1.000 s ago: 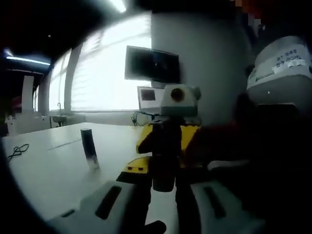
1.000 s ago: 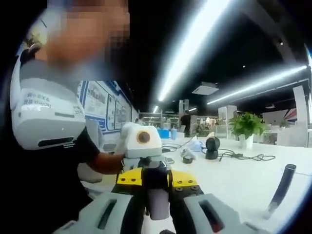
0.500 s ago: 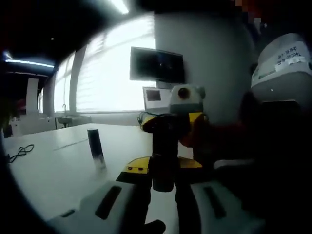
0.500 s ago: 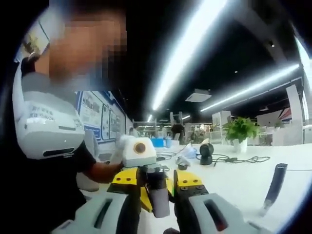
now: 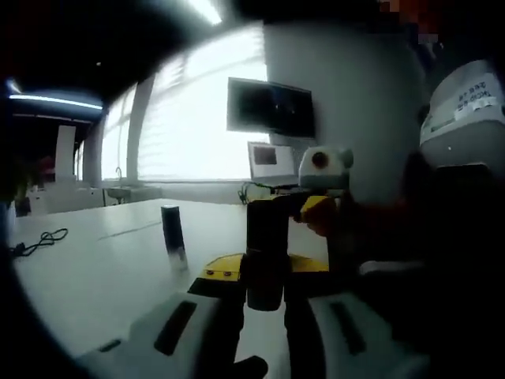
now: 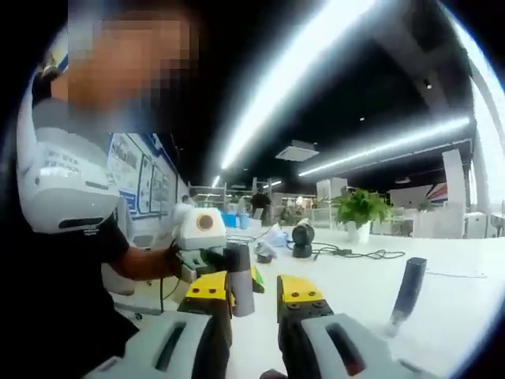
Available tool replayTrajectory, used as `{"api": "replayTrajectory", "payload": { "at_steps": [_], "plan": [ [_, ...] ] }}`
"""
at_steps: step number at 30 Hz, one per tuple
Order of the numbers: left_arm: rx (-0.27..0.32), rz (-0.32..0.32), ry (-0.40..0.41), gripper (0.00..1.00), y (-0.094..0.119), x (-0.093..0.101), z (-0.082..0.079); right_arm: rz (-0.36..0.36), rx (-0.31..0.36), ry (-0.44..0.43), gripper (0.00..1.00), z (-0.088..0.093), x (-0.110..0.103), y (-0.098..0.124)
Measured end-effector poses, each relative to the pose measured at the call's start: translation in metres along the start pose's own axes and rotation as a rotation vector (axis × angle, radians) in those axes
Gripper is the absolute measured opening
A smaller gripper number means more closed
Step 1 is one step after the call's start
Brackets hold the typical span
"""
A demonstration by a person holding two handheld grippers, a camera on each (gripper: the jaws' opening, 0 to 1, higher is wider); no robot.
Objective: Pick up cosmetic bottle twist off cap place on table pick up cap screw tight cap place on table
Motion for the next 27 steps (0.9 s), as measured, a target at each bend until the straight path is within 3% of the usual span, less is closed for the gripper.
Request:
{"api": "replayTrajectory", "payload": {
  "at_steps": [17,23,27],
  "plan": [
    [-0.022,-0.087,-0.011,0.08,0.013,-0.017,0.007,0.131,-0.006,-0.029,0.11,0.011,0.026,0.029],
    [-0.04,-0.119,-0.002,0.08,0.015,-0.022,0.012,0.153,-0.067,-0.001,0.1,0.025,0.026,0.035],
    [-0.039,-0.154,-0.008,0.08,0.018,-0.029,0.015,0.168,-0.091,0.005,0.01,0.034,0.028,0.037]
  ]
}}
Point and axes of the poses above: the point that each gripper's makers call its tool centre point, and the gripper's own axes: y roughly backward along the fingers, x roughly to its right, z roughly out of its underside, the point moved 1 cm from there along y, roughly backward along the fingers, and after that the axes turned 6 degrees about -x, right-handed, at the moved point
